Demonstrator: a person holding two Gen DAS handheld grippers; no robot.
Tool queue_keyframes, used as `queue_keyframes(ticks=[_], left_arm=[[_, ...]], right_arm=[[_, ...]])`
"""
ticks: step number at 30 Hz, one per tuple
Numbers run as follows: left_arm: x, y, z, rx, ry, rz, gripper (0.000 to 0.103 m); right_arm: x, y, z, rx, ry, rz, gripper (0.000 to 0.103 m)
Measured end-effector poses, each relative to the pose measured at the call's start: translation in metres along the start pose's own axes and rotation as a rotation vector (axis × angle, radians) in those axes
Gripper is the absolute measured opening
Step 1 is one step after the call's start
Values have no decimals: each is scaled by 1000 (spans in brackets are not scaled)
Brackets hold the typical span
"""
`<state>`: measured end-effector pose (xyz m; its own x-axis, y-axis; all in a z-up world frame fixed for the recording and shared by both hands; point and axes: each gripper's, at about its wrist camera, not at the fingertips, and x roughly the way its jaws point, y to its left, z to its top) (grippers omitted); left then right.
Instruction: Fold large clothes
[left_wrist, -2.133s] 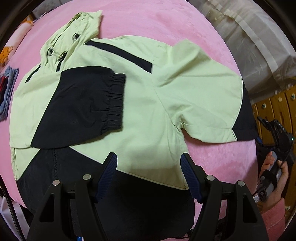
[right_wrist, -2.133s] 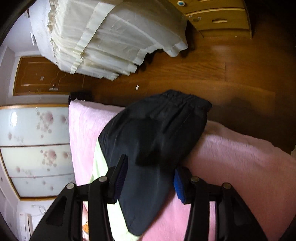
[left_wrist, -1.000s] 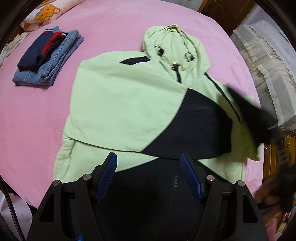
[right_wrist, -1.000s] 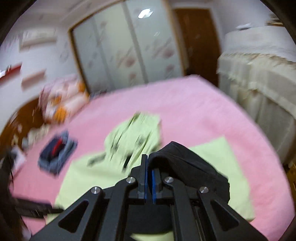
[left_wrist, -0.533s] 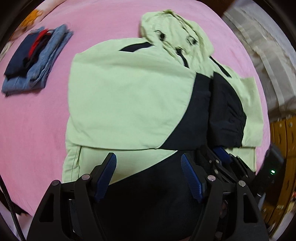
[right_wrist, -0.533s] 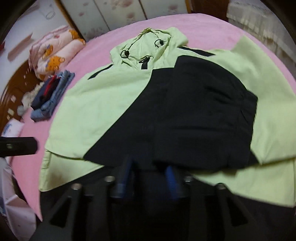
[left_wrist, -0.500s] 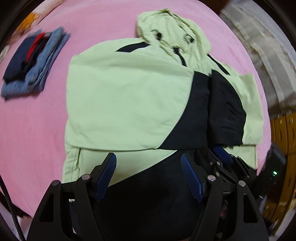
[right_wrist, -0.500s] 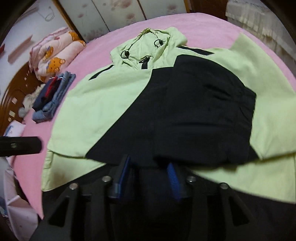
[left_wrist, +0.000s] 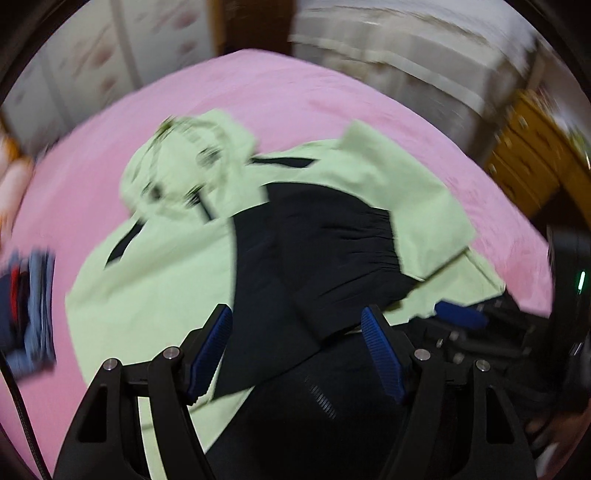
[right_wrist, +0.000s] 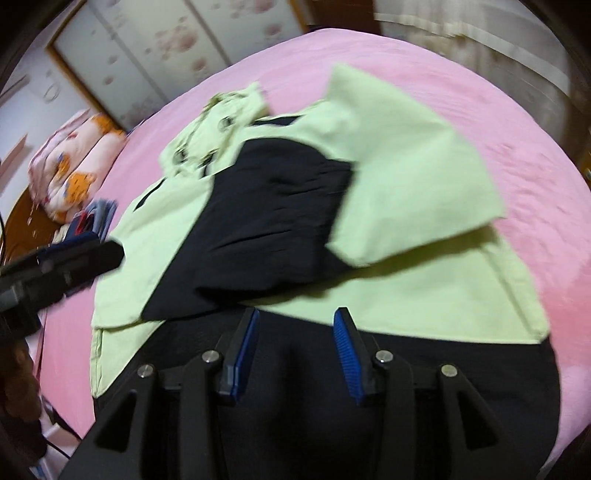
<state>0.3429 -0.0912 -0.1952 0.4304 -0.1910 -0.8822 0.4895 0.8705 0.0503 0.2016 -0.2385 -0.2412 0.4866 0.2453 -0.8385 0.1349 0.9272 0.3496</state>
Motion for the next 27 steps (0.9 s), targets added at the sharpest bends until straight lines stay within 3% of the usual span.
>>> queue_keyframes(ticks=[7,11,16,17,20,23,25,26,27], left_arm=[[31,-64,-9,246,-125,69,71],[55,-97,-15,403,-105,107,71],[82,-116,-14,461,-44,175,71],[86,-118,-13,464,-36,185,67],[99,-118,-9,467,25,164,36],[98,-116,-4,438,34,117,21],[91,-111,4,383,18,104,19],[87,-109,8,354,10,94,10],[84,-104,13,313,2,89,9]], right_arm=[[-11,-47,16,72,-20,-17,42],[-17,-65,23,55,-26,-18,42],[-20,-83,29,28,-5,-26,42],[-21,-86,31,23,0,-23,42],[-20,-93,32,13,17,-21,42],[-20,-97,34,11,22,-20,42],[-20,-101,36,10,22,-18,42],[-20,-102,37,9,25,-22,42],[-19,-103,39,6,27,-26,42]])
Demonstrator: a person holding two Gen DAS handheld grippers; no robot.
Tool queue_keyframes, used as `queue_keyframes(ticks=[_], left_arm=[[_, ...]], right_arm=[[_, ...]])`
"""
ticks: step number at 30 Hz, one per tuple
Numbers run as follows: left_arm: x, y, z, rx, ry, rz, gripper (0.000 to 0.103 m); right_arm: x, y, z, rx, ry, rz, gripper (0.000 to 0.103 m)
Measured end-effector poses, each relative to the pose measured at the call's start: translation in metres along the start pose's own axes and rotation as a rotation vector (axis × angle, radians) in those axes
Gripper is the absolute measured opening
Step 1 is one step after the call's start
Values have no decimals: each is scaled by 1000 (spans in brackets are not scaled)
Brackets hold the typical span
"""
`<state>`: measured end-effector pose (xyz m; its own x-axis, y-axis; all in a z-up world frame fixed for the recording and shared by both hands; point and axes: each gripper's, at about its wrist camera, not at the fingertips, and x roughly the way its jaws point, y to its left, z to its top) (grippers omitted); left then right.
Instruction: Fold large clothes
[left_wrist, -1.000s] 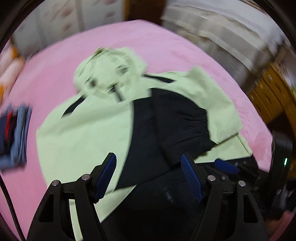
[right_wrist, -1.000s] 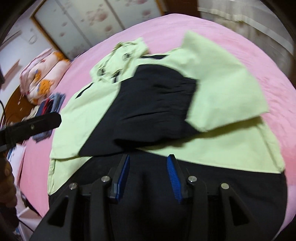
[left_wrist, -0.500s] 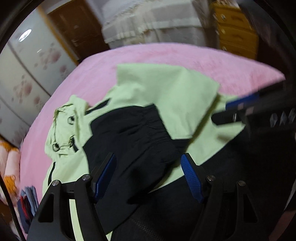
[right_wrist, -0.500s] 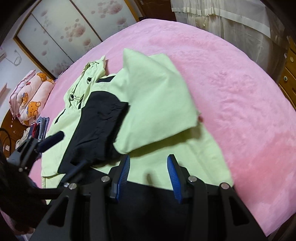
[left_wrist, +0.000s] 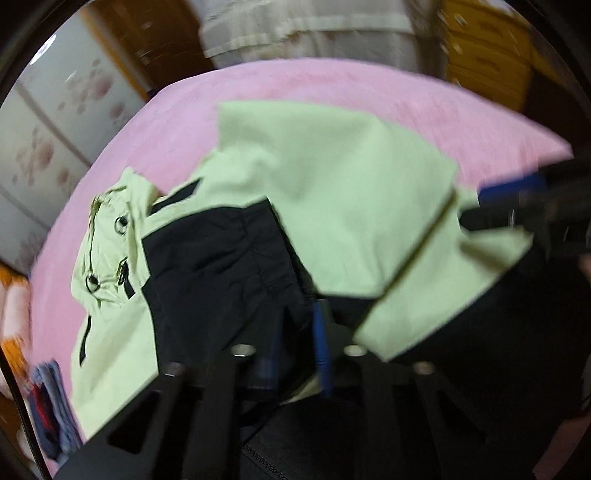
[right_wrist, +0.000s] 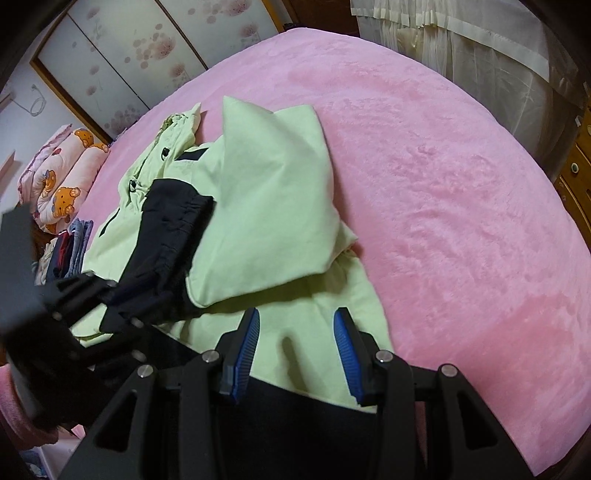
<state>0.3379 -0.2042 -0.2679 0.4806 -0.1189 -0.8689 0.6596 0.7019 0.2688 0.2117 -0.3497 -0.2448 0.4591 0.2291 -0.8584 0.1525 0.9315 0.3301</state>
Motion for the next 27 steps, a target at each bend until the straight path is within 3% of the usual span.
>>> queue_keyframes(ticks=[6,11,19,22,27], left_arm=[[-16,52,14,-273,-41,2,6],[-24,108,2,-484,-54,74,6],[-23,205,-78,-889,53,202,5],[-25,223,-107,-984,80,235,5],[-15,225,-147,-1051,189,282,6]], right_arm=[[7,0,12,-76,22,-62,42],[18,7,23,-207,46,-115,42],[38,26,34,-467,45,-187,45],[40,31,37,-497,35,-157,51],[45,40,43,-505,17,-131,52]])
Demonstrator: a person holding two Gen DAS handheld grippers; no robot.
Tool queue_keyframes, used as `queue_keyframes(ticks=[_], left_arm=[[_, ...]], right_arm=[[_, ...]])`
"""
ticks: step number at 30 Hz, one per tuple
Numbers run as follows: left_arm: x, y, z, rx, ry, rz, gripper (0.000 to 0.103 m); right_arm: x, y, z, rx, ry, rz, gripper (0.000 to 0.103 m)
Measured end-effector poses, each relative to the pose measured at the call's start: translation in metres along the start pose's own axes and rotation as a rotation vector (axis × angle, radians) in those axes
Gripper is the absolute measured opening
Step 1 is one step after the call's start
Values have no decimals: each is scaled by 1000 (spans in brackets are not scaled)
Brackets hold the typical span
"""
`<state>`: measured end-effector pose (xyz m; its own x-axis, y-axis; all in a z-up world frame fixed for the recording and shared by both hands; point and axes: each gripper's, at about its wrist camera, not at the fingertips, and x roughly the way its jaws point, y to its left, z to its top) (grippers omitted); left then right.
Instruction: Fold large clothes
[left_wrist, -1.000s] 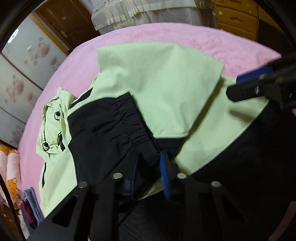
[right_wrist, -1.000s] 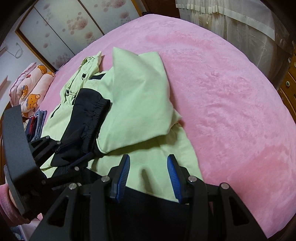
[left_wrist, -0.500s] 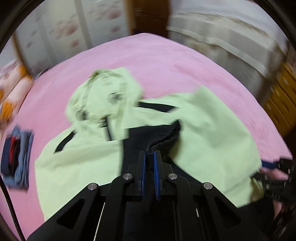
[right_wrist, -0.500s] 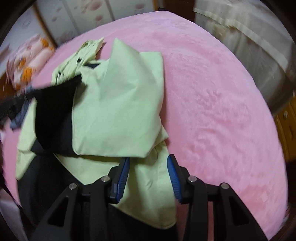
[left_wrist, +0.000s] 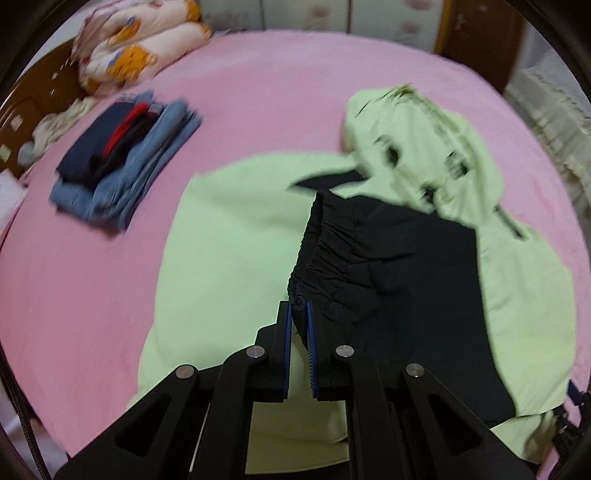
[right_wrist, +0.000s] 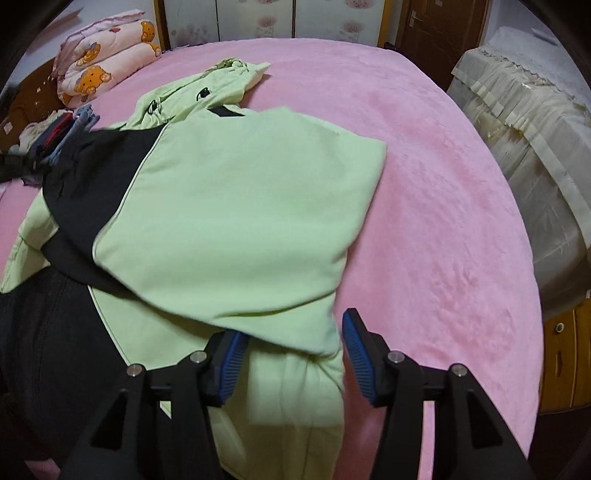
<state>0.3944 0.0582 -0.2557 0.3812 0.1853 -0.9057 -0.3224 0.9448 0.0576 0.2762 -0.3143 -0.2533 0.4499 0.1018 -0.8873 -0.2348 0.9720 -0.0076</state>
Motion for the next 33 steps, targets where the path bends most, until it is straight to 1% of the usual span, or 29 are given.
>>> queue_keyframes(ticks=[3,4,5,6,7,8,9,10,12,13,14,15,16,17,18,19,21,22,25,28,30,31,32,33], left_arm=[[14,7,-14,-3,27,39,6],[17,8,-22,0,35,52,6],[20,8,-24,1,43,69,7],[25,7,-25,3,53,85,7],[27,5,-25,3,62,91,7],[29,6,-25,0,64,96,7],[30,5,-25,-3,65,93,7],[32,5,-23,-5,69,92,7],[36,3,-22,-2,98,110,8],[40,2,-21,6,117,135,8],[43,1,-21,16,130,174,5],[46,1,-21,29,139,227,5],[48,3,-21,39,152,282,5],[49,7,-22,39,163,309,5],[45,13,-22,20,155,283,5],[39,19,-23,-10,146,233,5],[25,26,-25,-40,146,166,7],[20,27,-25,-36,147,144,7],[0,16,-28,4,144,75,8],[-17,-10,-33,40,157,-66,8],[-22,-36,-37,87,175,-129,8],[-23,-51,-39,116,183,-177,8],[-23,-62,-41,134,188,-214,8],[-20,-78,-43,154,199,-260,8]], right_arm=[[4,-2,1,31,10,21,51],[3,-3,0,35,9,25,50],[3,-3,0,38,1,32,39],[0,-5,-2,48,-22,47,32],[-1,-8,-3,63,-27,50,22],[0,-15,-4,98,-18,74,18],[2,-20,-5,135,-9,108,17],[3,-26,-6,170,-5,133,13],[7,-32,-9,206,2,145,12],[10,-33,-10,221,6,139,12],[13,-33,-12,251,19,137,13],[17,-37,-13,312,44,137,13],[18,-41,-15,357,53,142,14],[17,-44,-16,402,59,149,18],[14,-48,-17,457,73,140,20],[11,-48,-16,473,82,130,21],[-2,-42,-11,454,85,95,22],[-8,-39,-9,437,81,82,24],[-32,-24,-1,364,62,30,24],[-54,-9,8,310,6,6,24],[-67,2,15,298,-49,29,24],[-69,7,20,298,-69,49,24],[-70,12,23,304,-83,85,24],[-66,21,28,320,-84,167,23]])
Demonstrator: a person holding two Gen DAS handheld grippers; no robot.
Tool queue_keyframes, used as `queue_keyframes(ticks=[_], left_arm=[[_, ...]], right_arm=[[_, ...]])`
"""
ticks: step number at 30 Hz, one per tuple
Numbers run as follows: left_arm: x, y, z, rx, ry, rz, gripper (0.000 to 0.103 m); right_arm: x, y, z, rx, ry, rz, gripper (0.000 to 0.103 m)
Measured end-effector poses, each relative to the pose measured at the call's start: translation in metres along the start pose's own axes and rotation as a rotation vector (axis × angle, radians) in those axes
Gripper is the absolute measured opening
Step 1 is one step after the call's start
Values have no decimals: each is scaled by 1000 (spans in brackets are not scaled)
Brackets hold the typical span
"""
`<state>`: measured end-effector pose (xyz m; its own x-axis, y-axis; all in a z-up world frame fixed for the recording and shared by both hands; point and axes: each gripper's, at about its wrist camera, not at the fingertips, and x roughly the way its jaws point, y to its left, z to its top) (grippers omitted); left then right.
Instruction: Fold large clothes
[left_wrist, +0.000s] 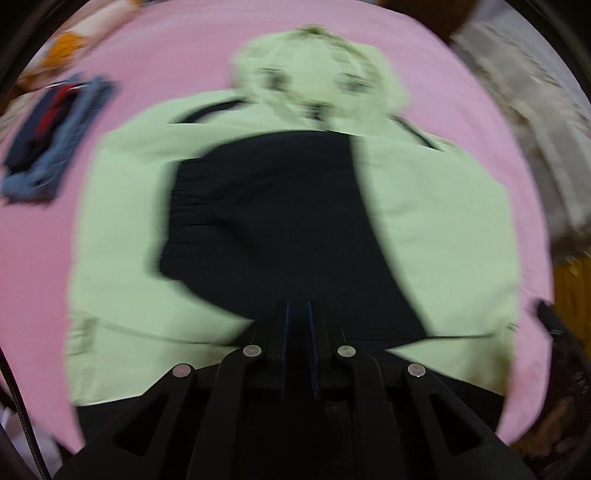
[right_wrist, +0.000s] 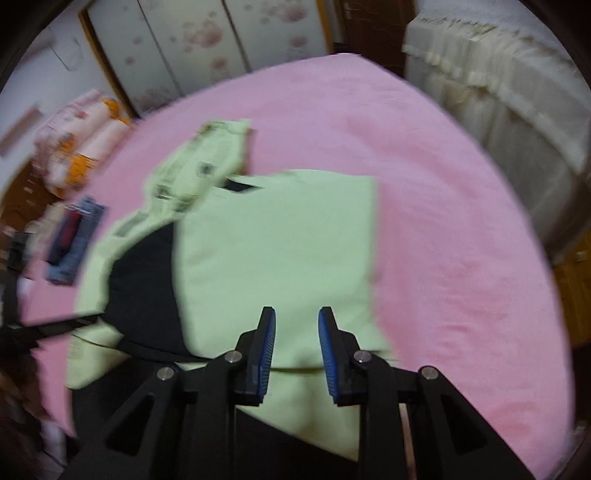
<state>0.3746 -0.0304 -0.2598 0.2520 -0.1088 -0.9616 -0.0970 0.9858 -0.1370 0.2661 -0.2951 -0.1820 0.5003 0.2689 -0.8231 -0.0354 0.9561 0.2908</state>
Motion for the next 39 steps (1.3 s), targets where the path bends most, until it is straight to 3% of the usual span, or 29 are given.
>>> queue_keyframes(ticks=[1,2,4,6,8,11,13,17,18,19,21,24,26,28,30,35,39], left_arm=[[6,-10,1,10,12,-24,8],[12,-20,3,16,26,-39,8],[29,-33,6,10,53,-49,8],[46,-39,11,10,67,-56,8],[61,-39,14,13,80,-11,8],[68,-21,21,-50,40,21,8],[66,-5,24,-73,11,72,8],[61,44,26,-134,-28,319,8],[60,54,26,-156,-30,330,8],[59,68,27,-193,-34,287,7],[58,82,27,-251,-30,212,5],[55,78,31,-261,-21,243,7],[50,68,34,-272,-20,241,13],[41,55,37,-271,-44,183,13],[34,36,39,-241,-77,113,15],[48,-19,65,-161,-83,-58,15],[68,-40,99,-103,-114,-2,15]], right_arm=[[8,5,1,16,22,57,22],[19,10,1,33,48,113,11],[47,24,0,56,111,183,1],[75,36,0,62,166,225,1],[99,43,-1,73,220,243,1],[121,38,-2,78,277,197,0],[121,25,0,100,265,190,0],[101,-18,10,121,198,82,0],[96,-32,12,124,182,10,0],[90,-49,15,131,166,-58,0],[82,-79,17,189,148,-64,0],[71,-92,22,163,125,-207,0],[62,-105,26,238,85,-107,0],[58,-111,28,332,39,20,0],[61,-100,35,341,16,113,0],[108,-29,50,185,91,302,0],[154,27,53,2,185,339,0]])
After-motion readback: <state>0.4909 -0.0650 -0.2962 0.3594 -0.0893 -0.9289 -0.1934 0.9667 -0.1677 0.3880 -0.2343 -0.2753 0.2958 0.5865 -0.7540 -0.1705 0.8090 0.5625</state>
